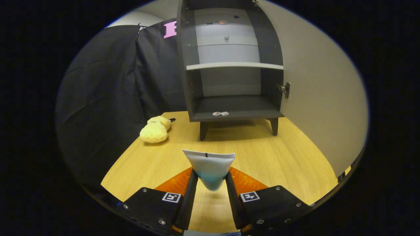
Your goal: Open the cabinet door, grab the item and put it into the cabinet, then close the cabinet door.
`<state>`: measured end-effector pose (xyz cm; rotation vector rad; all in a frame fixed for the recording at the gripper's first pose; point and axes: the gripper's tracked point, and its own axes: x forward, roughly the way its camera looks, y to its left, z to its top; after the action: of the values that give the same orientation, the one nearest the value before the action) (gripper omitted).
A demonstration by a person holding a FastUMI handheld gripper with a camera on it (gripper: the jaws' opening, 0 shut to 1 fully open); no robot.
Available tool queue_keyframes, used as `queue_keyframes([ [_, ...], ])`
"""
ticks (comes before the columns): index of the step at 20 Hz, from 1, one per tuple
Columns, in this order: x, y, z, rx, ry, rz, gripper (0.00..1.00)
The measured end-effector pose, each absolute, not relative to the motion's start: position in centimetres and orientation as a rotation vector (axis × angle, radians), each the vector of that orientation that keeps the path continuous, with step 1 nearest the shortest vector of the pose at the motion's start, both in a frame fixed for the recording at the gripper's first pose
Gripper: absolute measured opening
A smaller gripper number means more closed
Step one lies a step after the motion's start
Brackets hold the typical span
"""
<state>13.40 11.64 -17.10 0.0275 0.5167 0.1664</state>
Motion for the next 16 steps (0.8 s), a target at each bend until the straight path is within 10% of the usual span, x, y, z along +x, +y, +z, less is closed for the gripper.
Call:
queue_keyframes([
  [16, 26.7, 8.4, 1.1, 0.024, 0.301, 0.159, 0.51],
])
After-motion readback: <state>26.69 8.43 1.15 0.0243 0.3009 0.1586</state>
